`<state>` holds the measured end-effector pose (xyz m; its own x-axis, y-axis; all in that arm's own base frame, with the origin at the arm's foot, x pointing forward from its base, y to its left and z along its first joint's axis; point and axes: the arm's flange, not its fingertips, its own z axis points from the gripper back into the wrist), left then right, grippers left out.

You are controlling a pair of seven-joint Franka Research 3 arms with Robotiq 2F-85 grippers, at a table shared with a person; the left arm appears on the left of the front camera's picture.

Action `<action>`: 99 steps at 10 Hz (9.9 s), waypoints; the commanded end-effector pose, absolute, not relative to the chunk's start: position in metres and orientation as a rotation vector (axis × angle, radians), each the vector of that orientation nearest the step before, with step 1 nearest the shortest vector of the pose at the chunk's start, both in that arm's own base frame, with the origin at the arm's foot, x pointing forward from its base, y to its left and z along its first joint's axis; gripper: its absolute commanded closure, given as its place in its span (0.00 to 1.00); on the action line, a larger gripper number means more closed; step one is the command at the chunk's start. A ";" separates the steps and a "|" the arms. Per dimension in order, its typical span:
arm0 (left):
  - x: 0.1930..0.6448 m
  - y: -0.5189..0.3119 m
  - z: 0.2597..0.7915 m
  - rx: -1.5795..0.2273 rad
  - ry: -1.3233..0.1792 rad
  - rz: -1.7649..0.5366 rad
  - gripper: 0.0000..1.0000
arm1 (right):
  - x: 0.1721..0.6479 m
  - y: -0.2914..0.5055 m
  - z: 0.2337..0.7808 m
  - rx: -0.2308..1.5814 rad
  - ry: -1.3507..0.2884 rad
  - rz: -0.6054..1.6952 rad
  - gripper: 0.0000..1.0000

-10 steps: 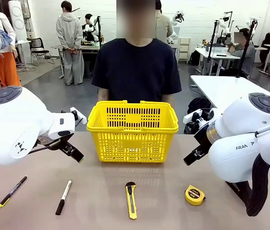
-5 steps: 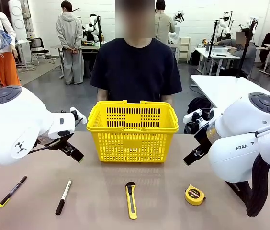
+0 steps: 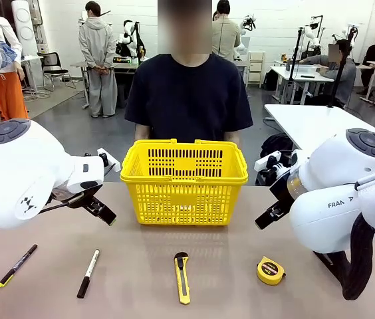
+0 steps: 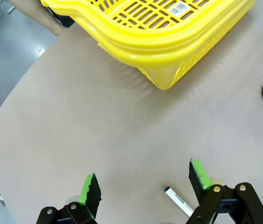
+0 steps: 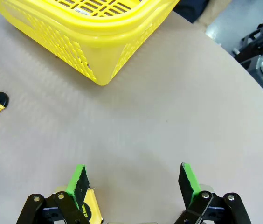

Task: Place the items the person wants into the basket.
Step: Pick up the item the person points to and place it in the Market Basket.

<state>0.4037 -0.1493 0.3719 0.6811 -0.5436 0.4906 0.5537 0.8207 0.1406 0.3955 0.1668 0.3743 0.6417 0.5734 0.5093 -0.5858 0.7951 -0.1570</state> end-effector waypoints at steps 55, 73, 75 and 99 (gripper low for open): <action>0.286 0.266 0.640 -0.717 -0.829 -0.437 0.00 | 0.231 -0.221 0.670 0.881 -0.773 0.352 0.00; 0.286 -0.110 0.484 0.061 -0.301 -0.348 0.00 | 0.231 -0.221 0.670 0.881 -0.773 0.352 0.00; 0.306 -0.124 0.463 0.049 -0.266 -0.233 0.00 | 0.231 -0.221 0.670 0.881 -0.773 0.352 0.00; 0.353 -0.159 0.352 -0.015 -0.063 0.007 0.00 | 0.231 -0.221 0.670 0.881 -0.773 0.352 0.00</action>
